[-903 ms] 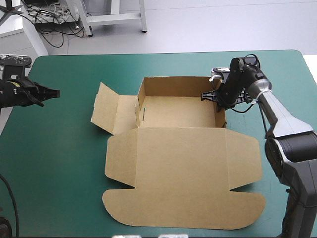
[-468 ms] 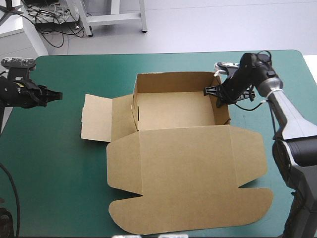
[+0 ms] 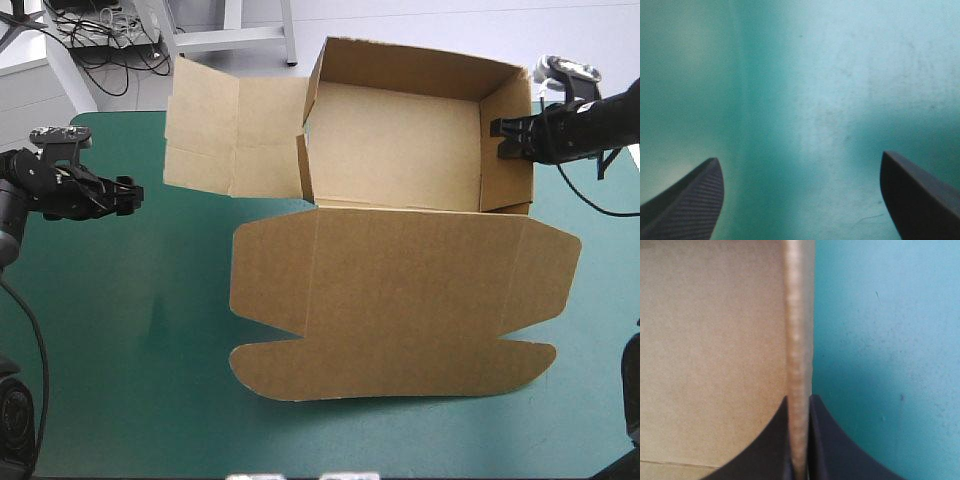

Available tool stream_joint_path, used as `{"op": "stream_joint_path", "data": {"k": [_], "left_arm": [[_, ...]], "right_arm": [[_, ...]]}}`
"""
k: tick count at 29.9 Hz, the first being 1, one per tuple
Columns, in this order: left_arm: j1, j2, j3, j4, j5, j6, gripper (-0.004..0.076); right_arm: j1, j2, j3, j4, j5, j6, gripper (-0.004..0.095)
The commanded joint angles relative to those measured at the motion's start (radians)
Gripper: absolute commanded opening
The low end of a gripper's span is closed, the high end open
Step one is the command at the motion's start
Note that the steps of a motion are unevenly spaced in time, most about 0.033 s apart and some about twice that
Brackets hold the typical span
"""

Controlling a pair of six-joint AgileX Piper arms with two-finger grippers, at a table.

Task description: Fold the box

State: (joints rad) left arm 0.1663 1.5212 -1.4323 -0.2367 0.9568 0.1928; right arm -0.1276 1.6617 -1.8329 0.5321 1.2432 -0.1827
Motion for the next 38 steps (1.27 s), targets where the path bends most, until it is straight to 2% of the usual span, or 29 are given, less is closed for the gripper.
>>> {"op": "stream_joint_path", "data": {"k": [1,4,8,16,20,27,30,35,38], "left_arm": [[0.001,-0.007,-0.025,-0.207,-0.036,0.008,0.0598],[-0.001,0.017,-0.025,-0.407,-0.001,0.042,0.0598],[-0.001,0.032,-0.025,-0.662,0.077,0.174,0.0598],[-0.001,0.032,-0.025,-1.015,0.260,0.321,0.0598],[-0.003,0.032,-0.025,-1.043,0.329,0.323,0.0598],[-0.047,0.030,-0.025,-1.048,0.329,0.323,0.0598],[-0.083,0.030,-0.025,-1.048,0.329,0.323,0.0598],[-0.132,0.030,-0.025,-1.043,0.329,0.323,0.0598],[-0.132,0.030,-0.025,-1.043,0.329,0.323,0.0598]], "right_arm": [[-0.030,-0.102,-0.032,0.145,0.011,-0.041,-0.0020],[-0.028,-0.112,-0.032,0.130,0.011,-0.048,-0.0020],[-0.028,-0.112,-0.022,0.137,0.011,-0.047,-0.0020],[-0.024,-0.101,0.051,0.230,0.010,-0.114,-0.0020],[-0.024,-0.082,0.054,0.247,-0.002,-0.131,-0.0020],[0.006,-0.050,0.054,0.241,-0.041,-0.121,-0.0018],[0.047,-0.034,0.054,0.184,-0.066,-0.096,-0.0018],[0.119,-0.016,0.054,0.008,-0.130,-0.031,-0.0018],[0.137,-0.007,0.054,-0.010,-0.152,-0.018,-0.0019]]}}
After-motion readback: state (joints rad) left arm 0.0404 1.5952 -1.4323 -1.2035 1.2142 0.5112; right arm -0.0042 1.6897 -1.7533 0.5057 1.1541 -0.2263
